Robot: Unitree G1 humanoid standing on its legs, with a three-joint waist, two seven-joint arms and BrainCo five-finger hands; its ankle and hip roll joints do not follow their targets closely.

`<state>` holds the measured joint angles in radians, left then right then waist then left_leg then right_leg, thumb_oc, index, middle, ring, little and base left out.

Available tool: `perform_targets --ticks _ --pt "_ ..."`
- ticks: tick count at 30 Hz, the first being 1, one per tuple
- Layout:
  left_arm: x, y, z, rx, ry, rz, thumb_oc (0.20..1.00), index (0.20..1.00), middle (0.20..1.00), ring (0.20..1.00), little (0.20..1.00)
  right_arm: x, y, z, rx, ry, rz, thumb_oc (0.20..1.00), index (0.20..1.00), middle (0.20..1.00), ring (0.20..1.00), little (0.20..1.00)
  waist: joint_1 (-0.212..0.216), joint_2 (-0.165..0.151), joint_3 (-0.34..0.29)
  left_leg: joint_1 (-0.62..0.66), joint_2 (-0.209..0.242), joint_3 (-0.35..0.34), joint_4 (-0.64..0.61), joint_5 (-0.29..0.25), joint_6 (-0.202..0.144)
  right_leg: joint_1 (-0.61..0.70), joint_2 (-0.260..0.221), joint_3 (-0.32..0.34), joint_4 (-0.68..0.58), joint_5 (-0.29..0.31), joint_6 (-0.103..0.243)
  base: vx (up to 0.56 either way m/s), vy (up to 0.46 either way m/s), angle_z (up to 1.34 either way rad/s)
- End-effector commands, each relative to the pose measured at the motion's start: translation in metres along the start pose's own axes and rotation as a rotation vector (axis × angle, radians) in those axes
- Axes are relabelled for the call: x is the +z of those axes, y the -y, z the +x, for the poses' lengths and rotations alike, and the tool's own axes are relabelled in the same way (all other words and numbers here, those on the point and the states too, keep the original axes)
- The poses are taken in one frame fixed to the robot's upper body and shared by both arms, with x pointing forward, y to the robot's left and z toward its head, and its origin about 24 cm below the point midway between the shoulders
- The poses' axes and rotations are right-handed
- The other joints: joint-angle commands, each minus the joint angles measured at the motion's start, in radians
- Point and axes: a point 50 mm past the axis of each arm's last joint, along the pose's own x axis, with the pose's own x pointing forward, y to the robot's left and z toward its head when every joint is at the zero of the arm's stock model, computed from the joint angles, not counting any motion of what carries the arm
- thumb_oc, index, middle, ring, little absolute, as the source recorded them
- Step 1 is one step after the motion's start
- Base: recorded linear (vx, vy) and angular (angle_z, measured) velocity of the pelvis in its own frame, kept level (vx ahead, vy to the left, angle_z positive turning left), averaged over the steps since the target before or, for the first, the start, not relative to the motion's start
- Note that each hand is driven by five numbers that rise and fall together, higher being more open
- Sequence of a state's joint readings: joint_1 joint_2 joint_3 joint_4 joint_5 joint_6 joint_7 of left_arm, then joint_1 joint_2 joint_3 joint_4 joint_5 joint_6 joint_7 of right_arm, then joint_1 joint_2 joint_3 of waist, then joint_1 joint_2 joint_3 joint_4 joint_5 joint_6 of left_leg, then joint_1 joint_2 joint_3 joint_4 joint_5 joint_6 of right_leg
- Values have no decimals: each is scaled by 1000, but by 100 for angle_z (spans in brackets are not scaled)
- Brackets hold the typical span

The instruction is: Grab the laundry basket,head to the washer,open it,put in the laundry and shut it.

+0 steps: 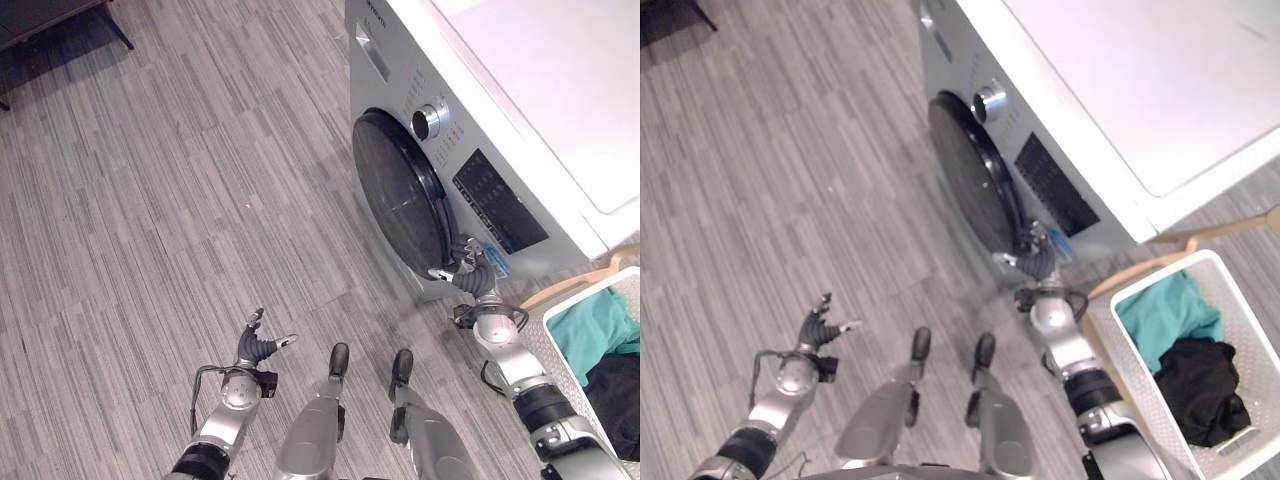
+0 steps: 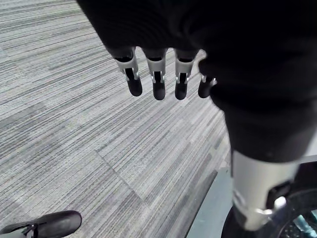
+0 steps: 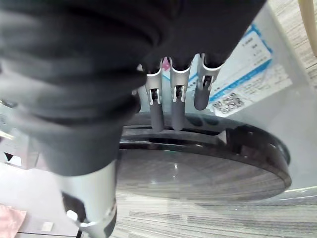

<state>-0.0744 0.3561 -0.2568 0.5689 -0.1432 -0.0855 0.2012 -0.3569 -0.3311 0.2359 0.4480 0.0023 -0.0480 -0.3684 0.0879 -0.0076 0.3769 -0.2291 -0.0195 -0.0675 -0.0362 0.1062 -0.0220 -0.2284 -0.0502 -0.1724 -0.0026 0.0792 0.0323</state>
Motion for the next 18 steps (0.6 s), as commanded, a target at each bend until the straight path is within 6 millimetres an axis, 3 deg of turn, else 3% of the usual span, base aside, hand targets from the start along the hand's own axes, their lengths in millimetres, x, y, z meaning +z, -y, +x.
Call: perform_targets --ticks 1,9,13,16,18 --pt "-3 -14 -5 38 21 22 1000 1000 1000 1000 1000 20 4 10 -58 71 67 1000 1000 1000 1000 1000 13 -19 -24 -70 -46 46 135 -136 36 -4 -86 43 93 -114 85 -5 15 4" --pt "-8 -22 -6 67 3 5 1000 1000 1000 1000 1000 32 -6 24 -50 59 145 1000 1000 1000 1000 1000 46 -9 -16 -84 -53 40 125 -124 34 -15 -90 35 86 -105 85 11 4 1" --pt "-5 -24 -4 73 10 7 1000 1000 1000 1000 1000 40 -20 24 20 72 168 1000 1000 1000 1000 1000 60 -5 -10 -83 -53 32 115 -119 31 -17 -91 31 89 -107 86 16 5 3" --pt "1 -25 -1 73 29 4 1000 1000 1000 1000 1000 54 -35 26 96 100 212 1000 1000 1000 1000 1000 74 -5 -4 -92 -55 26 109 -109 31 -28 -93 25 91 -102 88 4 -2 9" --pt "7 -25 2 71 48 5 1000 1000 1000 1000 1000 75 -50 26 174 158 238 1000 1000 1000 1000 1000 92 -7 9 -98 -56 19 112 -108 29 -33 -94 20 98 -106 88 -1 -13 6"
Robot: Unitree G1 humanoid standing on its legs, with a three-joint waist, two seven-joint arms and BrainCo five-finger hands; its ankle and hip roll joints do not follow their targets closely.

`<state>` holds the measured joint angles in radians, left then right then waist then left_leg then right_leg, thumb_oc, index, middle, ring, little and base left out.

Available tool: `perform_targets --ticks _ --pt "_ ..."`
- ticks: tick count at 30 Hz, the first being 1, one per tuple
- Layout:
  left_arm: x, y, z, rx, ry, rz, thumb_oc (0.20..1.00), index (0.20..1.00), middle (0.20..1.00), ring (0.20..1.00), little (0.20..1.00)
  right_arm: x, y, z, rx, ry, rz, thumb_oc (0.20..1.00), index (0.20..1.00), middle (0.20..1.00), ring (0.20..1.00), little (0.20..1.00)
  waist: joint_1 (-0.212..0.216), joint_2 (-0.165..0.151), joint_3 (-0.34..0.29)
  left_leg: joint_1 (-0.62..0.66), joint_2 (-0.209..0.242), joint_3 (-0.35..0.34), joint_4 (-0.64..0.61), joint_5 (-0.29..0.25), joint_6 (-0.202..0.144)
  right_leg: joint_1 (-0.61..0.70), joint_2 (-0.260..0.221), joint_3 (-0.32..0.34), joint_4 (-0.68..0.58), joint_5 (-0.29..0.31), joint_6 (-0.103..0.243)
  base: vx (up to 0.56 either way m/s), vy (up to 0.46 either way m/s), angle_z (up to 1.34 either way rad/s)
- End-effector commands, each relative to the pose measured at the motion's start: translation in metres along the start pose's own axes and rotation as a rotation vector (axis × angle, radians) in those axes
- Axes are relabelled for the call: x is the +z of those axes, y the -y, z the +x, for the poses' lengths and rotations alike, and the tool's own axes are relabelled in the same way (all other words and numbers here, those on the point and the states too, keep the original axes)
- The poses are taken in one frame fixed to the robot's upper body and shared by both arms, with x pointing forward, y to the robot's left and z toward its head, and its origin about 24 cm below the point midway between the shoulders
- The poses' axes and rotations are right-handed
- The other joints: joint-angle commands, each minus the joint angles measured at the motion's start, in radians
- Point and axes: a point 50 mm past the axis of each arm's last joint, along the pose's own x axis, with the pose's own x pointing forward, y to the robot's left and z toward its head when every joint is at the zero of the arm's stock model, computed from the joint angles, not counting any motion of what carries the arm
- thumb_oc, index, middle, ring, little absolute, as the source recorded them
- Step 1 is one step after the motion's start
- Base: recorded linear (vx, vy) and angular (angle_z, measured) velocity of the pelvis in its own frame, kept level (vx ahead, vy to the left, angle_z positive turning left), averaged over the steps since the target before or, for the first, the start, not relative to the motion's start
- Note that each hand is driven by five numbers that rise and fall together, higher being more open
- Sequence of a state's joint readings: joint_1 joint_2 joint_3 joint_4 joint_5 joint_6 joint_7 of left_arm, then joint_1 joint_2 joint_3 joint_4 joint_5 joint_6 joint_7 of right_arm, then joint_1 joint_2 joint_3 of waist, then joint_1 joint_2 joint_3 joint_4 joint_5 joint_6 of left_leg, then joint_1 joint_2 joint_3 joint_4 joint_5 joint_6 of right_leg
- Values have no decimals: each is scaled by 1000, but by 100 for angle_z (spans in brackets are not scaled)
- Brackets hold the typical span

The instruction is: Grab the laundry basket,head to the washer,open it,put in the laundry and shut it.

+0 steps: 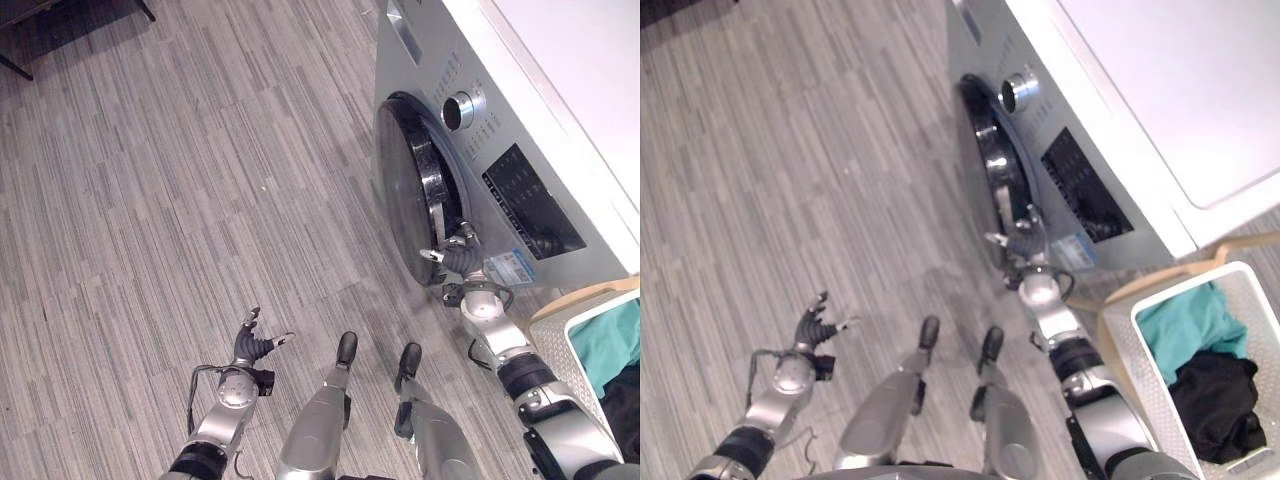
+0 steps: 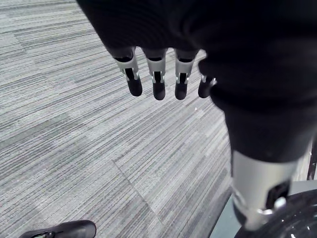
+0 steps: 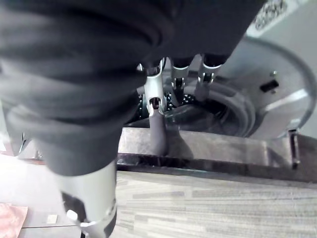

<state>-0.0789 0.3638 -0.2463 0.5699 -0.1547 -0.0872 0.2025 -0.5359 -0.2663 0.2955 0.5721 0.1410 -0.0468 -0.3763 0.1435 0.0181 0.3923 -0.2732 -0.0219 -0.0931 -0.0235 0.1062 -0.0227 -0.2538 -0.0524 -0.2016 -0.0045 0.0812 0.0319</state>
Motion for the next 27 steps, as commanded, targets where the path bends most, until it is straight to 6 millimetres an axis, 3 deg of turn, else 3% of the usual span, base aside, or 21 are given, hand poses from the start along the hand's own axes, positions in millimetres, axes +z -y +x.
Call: perform_targets --ticks 1,2,5,6,7,10,12,13,19,20,21,23,25,26,27 --pt "6 -20 1 55 46 14 1000 1000 1000 1000 1000 39 -29 3 136 141 95 1000 1000 1000 1000 1000 36 -34 -9 -58 -54 44 98 -105 30 -11 -92 48 98 -106 88 -4 -25 6" --pt "11 -19 4 57 58 10 1000 1000 1000 1000 1000 66 -50 6 221 212 121 1000 1000 1000 1000 1000 62 -28 4 -64 -54 33 100 -100 27 -15 -95 37 110 -112 87 -3 -31 8" --pt "19 -15 9 52 81 10 1000 1000 1000 1000 1000 118 -89 1 360 351 167 1000 1000 1000 1000 1000 108 -15 17 -82 -62 2 102 -89 22 -21 -99 11 122 -122 84 6 -48 11" --pt "19 -15 9 52 81 10 1000 1000 1000 1000 1000 118 -89 1 360 351 167 1000 1000 1000 1000 1000 108 -15 17 -82 -62 2 102 -89 22 -21 -99 11 122 -122 84 16 -88 31" --pt "23 -11 12 36 95 22 1000 1000 1000 1000 1000 151 -105 -3 428 441 187 1000 1000 1000 1000 1000 144 -4 21 -98 -73 -23 108 -82 17 -23 -105 -17 130 -132 81 17 -110 39" --pt "29 -7 15 13 119 39 1000 1000 1000 1000 1000 191 -117 -10 470 555 214 1000 1000 1000 1000 1000 193 14 20 -119 -91 -73 114 -72 6 -18 -115 -73 136 -146 77 35 -122 45" --pt "30 -8 15 8 123 41 1000 1000 1000 1000 1000 199 -114 -10 462 585 210 1000 1000 1000 1000 1000 210 19 13 -126 -98 -94 108 -66 2 -9 -117 -103 132 -153 77 70 -116 67" --pt "28 -8 15 10 116 37 1000 1000 1000 1000 1000 200 -110 -8 446 586 212 1000 1000 1000 1000 1000 217 15 11 -112 -96 -100 102 -90 -4 7 -115 -109 133 -183 78 114 -129 78" --pt "24 -12 14 28 95 27 1000 1000 1000 1000 1000 175 -78 7 354 524 178 1000 1000 1000 1000 1000 210 -6 14 -110 -89 -101 86 -84 -9 12 -112 -124 123 -181 80 34 -35 55" --pt "30 -11 15 28 118 22 1000 1000 1000 1000 1000 159 -68 6 343 507 148 1000 1000 1000 1000 1000 191 -17 22 -107 -82 -85 89 -90 -7 8 -110 -108 118 -173 82 -100 76 11" --pt "35 -9 15 24 134 24 1000 1000 1000 1000 1000 153 -63 4 343 509 128 1000 1000 1000 1000 1000 179 -17 27 -120 -82 -76 93 -67 -3 -5 -113 -108 114 -143 82 -114 100 -18" --pt "39 -8 16 22 150 32 1000 1000 1000 1000 1000 146 -59 1 348 511 106 1000 1000 1000 1000 1000 165 -23 30 -119 -78 -63 93 -70 -2 -9 -112 -98 111 -138 83 -73 80 -36" --pt "63 -2 20 5 239 57 1000 1000 1000 1000 1000 122 -40 -13 365 529 15 1000 1000 1000 1000 1000 107 -42 36 -113 -62 -18 88 -75 -2 -21 -108 -59 104 -125 87 -40 66 -42" --pt "63 -2 20 4 238 57 1000 1000 1000 1000 1000 122 -40 -14 365 528 15 1000 1000 1000 1000 1000 108 -41 36 -113 -62 -17 88 -75 -2 -21 -108 -58 104 -125 87 -35 61 -75" --pt "86 7 24 -19 316 112 1000 1000 1000 1000 1000 100 -31 -25 384 501 -29 1000 1000 1000 1000 1000 61 -52 35 -108 -52 6 84 -80 0 -33 -104 -32 103 -122 87 -35 59 -79"
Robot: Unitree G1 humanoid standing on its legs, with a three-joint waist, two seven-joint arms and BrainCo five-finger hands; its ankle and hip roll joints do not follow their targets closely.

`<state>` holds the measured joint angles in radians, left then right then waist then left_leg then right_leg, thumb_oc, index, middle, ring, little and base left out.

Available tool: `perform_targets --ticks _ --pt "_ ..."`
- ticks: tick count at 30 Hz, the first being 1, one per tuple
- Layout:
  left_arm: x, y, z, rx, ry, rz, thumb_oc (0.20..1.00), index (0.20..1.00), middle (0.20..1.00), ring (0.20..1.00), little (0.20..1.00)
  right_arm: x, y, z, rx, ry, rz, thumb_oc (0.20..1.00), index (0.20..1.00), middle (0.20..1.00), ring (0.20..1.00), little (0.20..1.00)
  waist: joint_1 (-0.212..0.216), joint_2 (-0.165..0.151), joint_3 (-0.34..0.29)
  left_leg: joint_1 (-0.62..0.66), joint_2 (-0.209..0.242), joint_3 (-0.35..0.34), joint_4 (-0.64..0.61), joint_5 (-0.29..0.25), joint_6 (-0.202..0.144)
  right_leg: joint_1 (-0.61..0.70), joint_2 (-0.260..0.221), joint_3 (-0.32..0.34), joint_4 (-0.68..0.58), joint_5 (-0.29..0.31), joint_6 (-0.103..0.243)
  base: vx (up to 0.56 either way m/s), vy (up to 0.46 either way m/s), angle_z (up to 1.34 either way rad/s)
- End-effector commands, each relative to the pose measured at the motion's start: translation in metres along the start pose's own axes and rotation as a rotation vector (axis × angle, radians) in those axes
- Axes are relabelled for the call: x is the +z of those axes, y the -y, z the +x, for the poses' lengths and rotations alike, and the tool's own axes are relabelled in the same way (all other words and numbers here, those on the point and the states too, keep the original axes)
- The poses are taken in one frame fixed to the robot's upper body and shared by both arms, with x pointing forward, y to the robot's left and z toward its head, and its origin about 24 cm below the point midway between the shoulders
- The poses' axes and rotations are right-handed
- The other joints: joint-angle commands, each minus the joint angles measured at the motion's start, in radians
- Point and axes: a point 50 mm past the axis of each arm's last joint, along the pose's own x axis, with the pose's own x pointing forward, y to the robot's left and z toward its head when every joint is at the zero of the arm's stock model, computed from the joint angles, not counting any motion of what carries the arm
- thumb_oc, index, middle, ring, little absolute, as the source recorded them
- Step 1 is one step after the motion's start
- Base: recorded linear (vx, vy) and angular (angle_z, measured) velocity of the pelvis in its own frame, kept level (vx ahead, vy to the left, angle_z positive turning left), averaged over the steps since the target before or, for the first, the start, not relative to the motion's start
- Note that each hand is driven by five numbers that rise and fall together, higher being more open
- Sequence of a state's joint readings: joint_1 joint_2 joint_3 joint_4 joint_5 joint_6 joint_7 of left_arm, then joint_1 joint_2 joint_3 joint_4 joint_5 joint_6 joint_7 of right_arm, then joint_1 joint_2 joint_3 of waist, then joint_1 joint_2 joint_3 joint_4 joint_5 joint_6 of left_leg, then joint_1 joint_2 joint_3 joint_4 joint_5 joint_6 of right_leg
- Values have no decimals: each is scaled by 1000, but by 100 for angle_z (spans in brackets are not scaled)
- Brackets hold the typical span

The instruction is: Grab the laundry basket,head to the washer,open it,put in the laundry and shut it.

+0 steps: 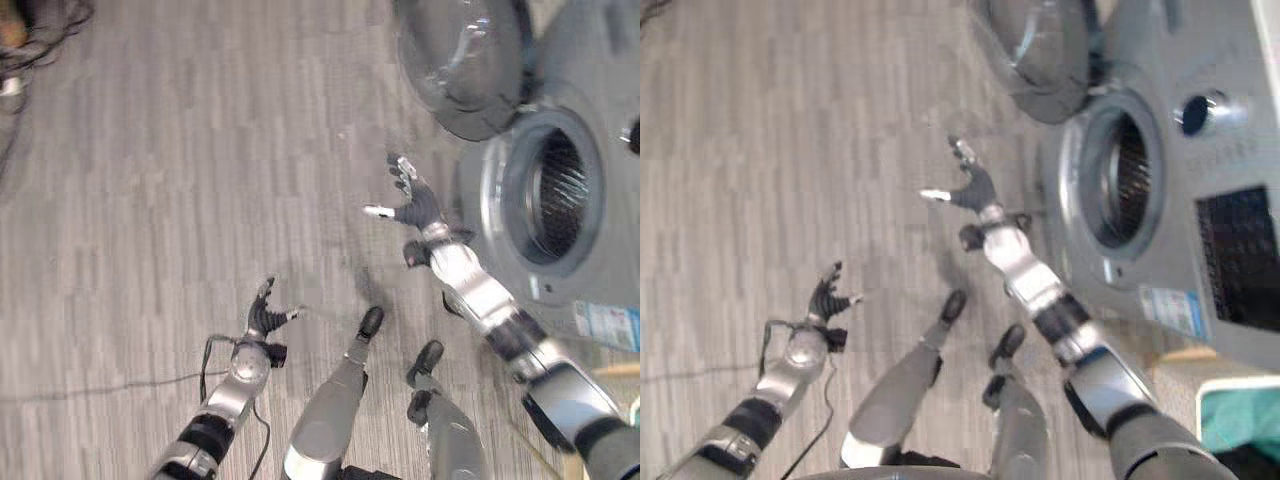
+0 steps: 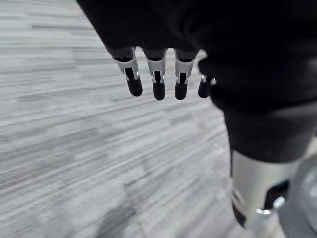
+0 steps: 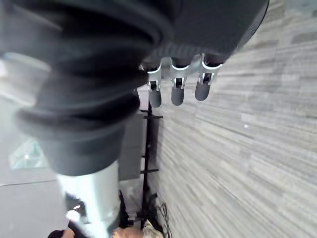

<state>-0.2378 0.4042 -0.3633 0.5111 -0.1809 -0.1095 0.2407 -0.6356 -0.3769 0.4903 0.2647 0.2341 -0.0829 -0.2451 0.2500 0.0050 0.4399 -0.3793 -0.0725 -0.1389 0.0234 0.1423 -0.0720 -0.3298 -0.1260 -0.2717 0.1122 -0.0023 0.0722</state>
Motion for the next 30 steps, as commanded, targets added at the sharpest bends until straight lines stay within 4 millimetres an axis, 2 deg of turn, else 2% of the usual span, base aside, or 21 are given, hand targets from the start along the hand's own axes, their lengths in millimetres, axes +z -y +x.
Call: perform_targets --ticks 1,5,7,8,9,10,11,12,16,17,18,21,28,30 --pt "28 -5 12 23 122 99 1000 1000 1000 1000 1000 8 -4 -17 87 102 -55 1000 1000 1000 1000 1000 -65 -42 -14 -1 3 62 37 -117 50 37 -29 48 -15 -35 48 -52 85 -68" --pt "74 -5 36 58 242 146 1000 1000 1000 1000 1000 -15 3 -46 119 23 -98 1000 1000 1000 1000 1000 -160 -64 -10 -14 21 121 36 -118 49 -9 -17 105 -13 -13 56 -58 74 -51" --pt "90 -19 46 128 266 168 1000 1000 1000 1000 1000 -24 10 -58 110 -17 -95 1000 1000 1000 1000 1000 -200 -74 -1 -24 30 152 42 -121 48 -35 -8 136 -10 -4 58 -75 81 -82" --pt "99 -35 55 194 259 187 1000 1000 1000 1000 1000 -29 17 -66 87 -40 -81 1000 1000 1000 1000 1000 -239 -83 6 -34 35 176 43 -117 50 -57 -3 155 -11 6 59 -60 58 -67" --pt "99 -35 55 194 259 187 1000 1000 1000 1000 1000 -29 18 -66 86 -40 -81 1000 1000 1000 1000 1000 -238 -83 6 -34 35 177 43 -117 50 -57 -3 156 -11 6 59 -50 52 -71" --pt "101 -44 59 227 245 192 1000 1000 1000 1000 1000 -31 22 -70 71 -51 -69 1000 1000 1000 1000 1000 -252 -86 8 -38 38 187 42 -115 51 -68 -1 164 -11 11 60 -45 60 -76" --pt "103 -78 66 343 187 170 1000 1000 1000 1000 1000 -35 29 -79 47 -70 -41 1000 1000 1000 1000 1000 -289 -94 15 -50 46 216 33 -105 54 -92 4 182 -19 27 64 -45 60 -66" --pt "103 -78 66 343 187 170 1000 1000 1000 1000 1000 -35 29 -79 47 -70 -41 1000 1000 1000 1000 1000 -289 -94 15 -50 46 217 33 -105 54 -93 4 183 -19 27 64 -34 68 -61" --pt "96 -123 65 478 96 168 1000 1000 1000 1000 1000 -34 39 -89 33 -63 -50 1000 1000 1000 1000 1000 -315 -99 20 -50 54 240 10 -92 54 -111 11 200 -35 44 69 11 27 -42" --pt "86 -140 61 530 43 164 1000 1000 1000 1000 1000 -34 44 -94 21 -63 -52 1000 1000 1000 1000 1000 -325 -98 22 -46 54 242 1 -89 55 -112 12 203 -41 50 70 20 23 -23" --pt "86 -140 61 530 43 164 1000 1000 1000 1000 1000 -34 44 -94 21 -64 -52 1000 1000 1000 1000 1000 -325 -97 22 -46 54 242 1 -89 55 -112 12 203 -41 50 70 18 24 -20" --pt "78 -167 51 613 -3 174 1000 1000 1000 1000 1000 -38 52 -106 0 -84 -62 1000 1000 1000 1000 1000 -330 -93 23 -39 50 236 -8 -87 53 -108 11 201 -46 53 70 18 11 -6" --pt "67 -191 34 691 -12 167 1000 1000 1000 1000 1000 -43 56 -113 -43 -103 -58 1000 1000 1000 1000 1000 -323 -84 6 -20 44 226 -10 -97 51 -80 6 196 -53 47 70 10 0 5" --pt "63 -190 32 696 -8 143 1000 1000 1000 1000 1000 -43 56 -113 -54 -103 -58 1000 1000 1000 1000 1000 -321 -82 0 -15 43 225 -8 -101 52 -73 6 195 -50 44 69 19 -7 6"
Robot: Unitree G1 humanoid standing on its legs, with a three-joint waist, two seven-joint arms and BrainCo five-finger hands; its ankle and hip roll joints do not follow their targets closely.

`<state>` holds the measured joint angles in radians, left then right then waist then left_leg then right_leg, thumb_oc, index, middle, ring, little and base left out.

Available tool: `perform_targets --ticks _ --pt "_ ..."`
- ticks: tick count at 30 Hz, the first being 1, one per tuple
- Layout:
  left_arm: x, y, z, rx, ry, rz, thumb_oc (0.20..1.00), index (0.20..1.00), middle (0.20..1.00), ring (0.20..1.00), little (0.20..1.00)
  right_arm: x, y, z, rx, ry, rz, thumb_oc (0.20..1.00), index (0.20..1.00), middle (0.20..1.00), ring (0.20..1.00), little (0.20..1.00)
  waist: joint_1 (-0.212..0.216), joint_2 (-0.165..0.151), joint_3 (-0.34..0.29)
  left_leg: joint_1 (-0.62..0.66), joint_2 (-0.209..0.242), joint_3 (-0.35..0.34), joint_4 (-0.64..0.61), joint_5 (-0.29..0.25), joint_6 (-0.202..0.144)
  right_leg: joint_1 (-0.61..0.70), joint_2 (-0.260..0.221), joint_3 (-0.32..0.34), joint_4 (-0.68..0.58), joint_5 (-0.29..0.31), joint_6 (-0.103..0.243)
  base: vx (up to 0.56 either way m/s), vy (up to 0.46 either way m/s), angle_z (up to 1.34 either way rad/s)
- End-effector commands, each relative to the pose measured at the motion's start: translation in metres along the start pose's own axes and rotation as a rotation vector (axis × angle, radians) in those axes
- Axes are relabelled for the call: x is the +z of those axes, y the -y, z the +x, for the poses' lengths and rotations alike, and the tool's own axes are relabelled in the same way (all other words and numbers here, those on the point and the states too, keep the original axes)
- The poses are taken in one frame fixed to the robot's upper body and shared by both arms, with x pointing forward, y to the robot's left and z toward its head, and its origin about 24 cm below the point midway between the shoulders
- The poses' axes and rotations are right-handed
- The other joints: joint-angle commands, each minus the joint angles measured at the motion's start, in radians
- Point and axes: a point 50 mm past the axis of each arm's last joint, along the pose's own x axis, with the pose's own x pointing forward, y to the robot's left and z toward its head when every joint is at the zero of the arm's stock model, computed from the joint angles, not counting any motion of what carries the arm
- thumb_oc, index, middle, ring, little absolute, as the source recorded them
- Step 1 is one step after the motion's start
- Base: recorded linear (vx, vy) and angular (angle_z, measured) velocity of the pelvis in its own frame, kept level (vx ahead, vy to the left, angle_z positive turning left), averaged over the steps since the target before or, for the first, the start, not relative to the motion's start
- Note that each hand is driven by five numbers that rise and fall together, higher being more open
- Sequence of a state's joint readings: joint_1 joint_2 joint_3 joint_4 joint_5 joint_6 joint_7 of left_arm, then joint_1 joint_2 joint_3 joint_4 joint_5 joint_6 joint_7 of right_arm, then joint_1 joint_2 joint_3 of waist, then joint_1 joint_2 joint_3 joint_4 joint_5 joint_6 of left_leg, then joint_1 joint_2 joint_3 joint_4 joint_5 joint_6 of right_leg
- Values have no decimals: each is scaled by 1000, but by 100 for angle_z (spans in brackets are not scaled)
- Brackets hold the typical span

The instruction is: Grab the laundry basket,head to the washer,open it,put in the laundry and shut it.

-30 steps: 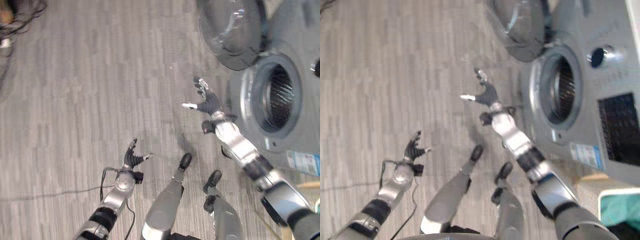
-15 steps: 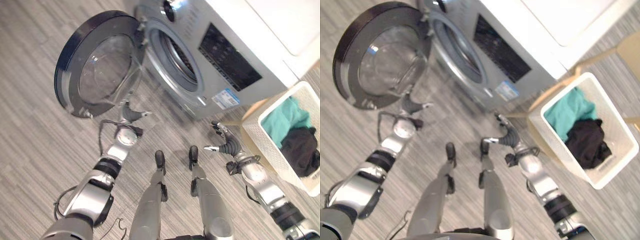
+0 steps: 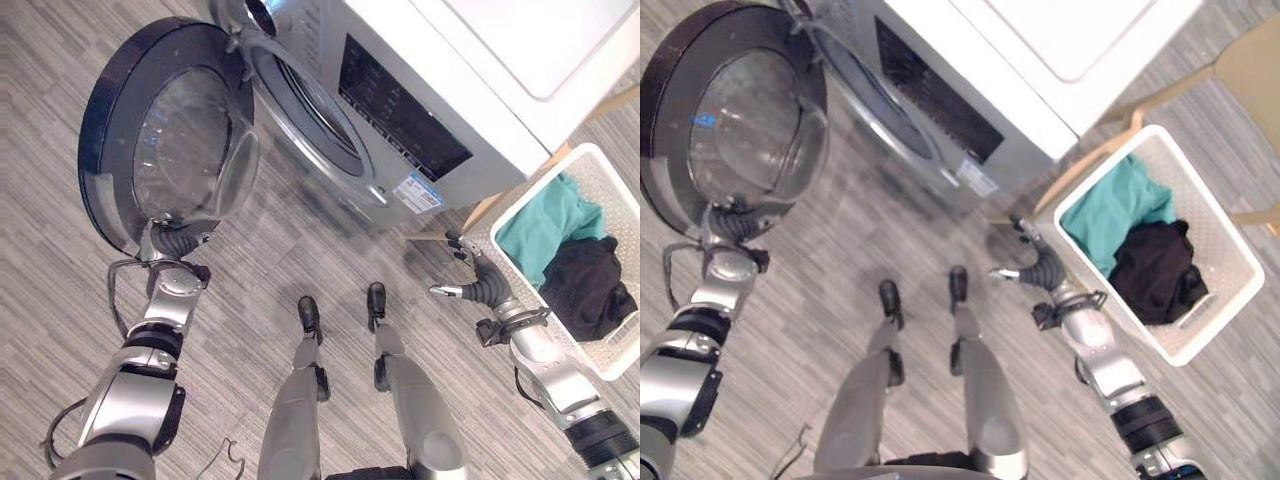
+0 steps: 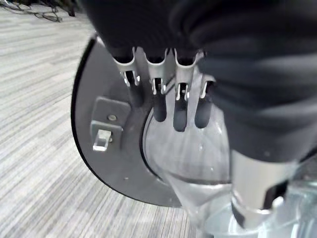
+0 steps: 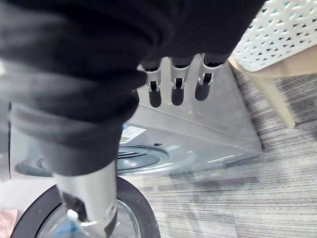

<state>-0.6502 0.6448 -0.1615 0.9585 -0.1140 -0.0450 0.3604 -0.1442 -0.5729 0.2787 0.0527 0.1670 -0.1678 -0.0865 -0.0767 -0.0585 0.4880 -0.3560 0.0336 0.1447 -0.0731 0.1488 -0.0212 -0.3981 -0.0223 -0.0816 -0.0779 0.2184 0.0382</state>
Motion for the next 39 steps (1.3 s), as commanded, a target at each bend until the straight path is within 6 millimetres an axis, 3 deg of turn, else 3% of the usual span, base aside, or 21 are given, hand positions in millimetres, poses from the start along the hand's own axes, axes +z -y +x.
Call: perform_targets --ticks 1,2,3,4,7,8,11,13,14,18,19,23,25,26,29,31,32,33,34,35,39 --pt "2 -27 3 132 33 -66 1000 1000 1000 1000 1000 8 3 -8 -68 73 57 1000 1000 1000 1000 1000 9 -17 -52 -33 -63 -59 92 -113 2 0 -100 6 142 -180 103 17 -5 8" --pt "1 -27 3 132 32 -66 1000 1000 1000 1000 1000 8 3 -8 -68 72 57 1000 1000 1000 1000 1000 8 -17 -52 -33 -63 -58 93 -113 2 1 -100 7 142 -180 103 42 -1 12" --pt "-17 0 -18 62 23 -132 1000 1000 1000 1000 1000 6 3 -5 -123 61 74 1000 1000 1000 1000 1000 20 -10 -68 -12 -65 -55 115 -137 7 24 -103 15 157 -193 99 38 -2 11" --pt "-17 0 -19 62 22 -132 1000 1000 1000 1000 1000 6 3 -6 -122 61 74 1000 1000 1000 1000 1000 19 -10 -68 -12 -65 -55 116 -138 7 25 -103 15 157 -193 99 61 -2 8" --pt "-42 33 -51 -46 -27 -200 1000 1000 1000 1000 1000 2 6 -6 -165 38 71 1000 1000 1000 1000 1000 28 -5 -96 23 -65 -47 129 -162 14 52 -104 21 169 -206 95 103 -14 -2" --pt "-78 57 -85 -163 -133 -201 1000 1000 1000 1000 1000 -4 14 -9 -217 5 43 1000 1000 1000 1000 1000 30 1 -124 86 -61 -27 133 -188 21 96 -102 23 181 -223 97 156 -28 -1" --pt "-103 64 -107 -236 -208 -174 1000 1000 1000 1000 1000 -5 24 -13 -262 -6 27 1000 1000 1000 1000 1000 25 6 -145 133 -56 -1 130 -200 24 122 -97 23 190 -228 101 137 -11 -22" --pt "-134 72 -142 -338 -313 -149 1000 1000 1000 1000 1000 -5 32 -19 -295 -14 -18 1000 1000 1000 1000 1000 21 16 -162 200 -40 55 136 -227 28 143 -92 1 215 -235 105 145 8 -34" --pt "-141 73 -151 -362 -338 -142 1000 1000 1000 1000 1000 -5 34 -19 -302 -15 -34 1000 1000 1000 1000 1000 26 18 -162 221 -29 79 142 -238 26 145 -100 -37 231 -235 108 52 -23 -28" --pt "-168 82 -181 -449 -469 -108 1000 1000 1000 1000 1000 -1 32 -17 -302 0 -73 1000 1000 1000 1000 1000 55 33 -197 315 19 179 128 -273 13 158 -179 -348 333 -270 99 128 -77 -154" --pt "-172 84 -185 -462 -492 -101 1000 1000 1000 1000 1000 -2 31 -17 -296 -9 -81 1000 1000 1000 1000 1000 52 33 -208 328 24 190 129 -278 14 158 -185 -370 340 -272 95 88 -105 -81" --pt "-176 93 -197 -530 -504 -59 1000 1000 1000 1000 1000 -14 29 -32 -271 -66 -132 1000 1000 1000 1000 1000 6 37 -251 347 59 224 206 -311 -14 219 -123 -285 235 -298 73 200 -262 -70" --pt "-171 99 -197 -568 -478 -48 1000 1000 1000 1000 1000 -11 28 -30 -230 -58 -156 1000 1000 1000 1000 1000 -11 39 -250 313 126 238 391 -316 -39 275 -83 -241 167 -311 42 125 -209 -52" --pt "-171 99 -197 -567 -478 -49 1000 1000 1000 1000 1000 -11 28 -30 -230 -58 -157 1000 1000 1000 1000 1000 -10 41 -249 312 131 238 399 -319 -42 277 -79 -240 165 -311 40 129 -183 -59" --pt "-166 105 -196 -576 -459 -63 1000 1000 1000 1000 1000 -8 25 -22 -184 -42 -178 1000 1000 1000 1000 1000 7 45 -238 271 128 158 479 -280 -61 307 -45 -196 133 -325 17 39 -77 -76" --pt "-160 108 -194 -596 -427 -69 1000 1000 1000 1000 1000 -7 20 -13 -119 -36 -207 1000 1000 1000 1000 1000 40 22 -225 163 52 17 416 -274 -40 314 -46 -151 125 -319 14 25 -54 -101" --pt "-160 108 -194 -596 -427 -70 1000 1000 1000 1000 1000 -7 20 -13 -118 -36 -207 1000 1000 1000 1000 1000 39 22 -225 164 51 16 415 -274 -40 314 -47 -151 126 -320 14 173 16 -32" --pt "-164 108 -196 -609 -438 -55 1000 1000 1000 1000 1000 -11 17 -9 -86 -50 -235 1000 1000 1000 1000 1000 62 30 -218 139 26 -62 314 -215 -55 326 -28 -120 131 -324 16 109 35 -23" --pt "-164 108 -196 -608 -438 -55 1000 1000 1000 1000 1000 -11 17 -8 -86 -50 -235 1000 1000 1000 1000 1000 60 28 -220 138 24 -63 309 -209 -54 323 -30 -122 131 -323 17 181 88 -25" --pt "-169 106 -200 -612 -455 -46 1000 1000 1000 1000 1000 -14 14 -5 -64 -60 -252 1000 1000 1000 1000 1000 86 35 -208 109 2 -133 256 -167 -68 331 -13 -92 139 -331 18 70 54 -31" --pt "-176 103 -206 -620 -480 -26 1000 1000 1000 1000 1000 -18 11 -1 -32 -73 -292 1000 1000 1000 1000 1000 105 45 -205 119 -7 -179 222 -160 -67 338 4 -58 149 -347 19 103 81 -45"
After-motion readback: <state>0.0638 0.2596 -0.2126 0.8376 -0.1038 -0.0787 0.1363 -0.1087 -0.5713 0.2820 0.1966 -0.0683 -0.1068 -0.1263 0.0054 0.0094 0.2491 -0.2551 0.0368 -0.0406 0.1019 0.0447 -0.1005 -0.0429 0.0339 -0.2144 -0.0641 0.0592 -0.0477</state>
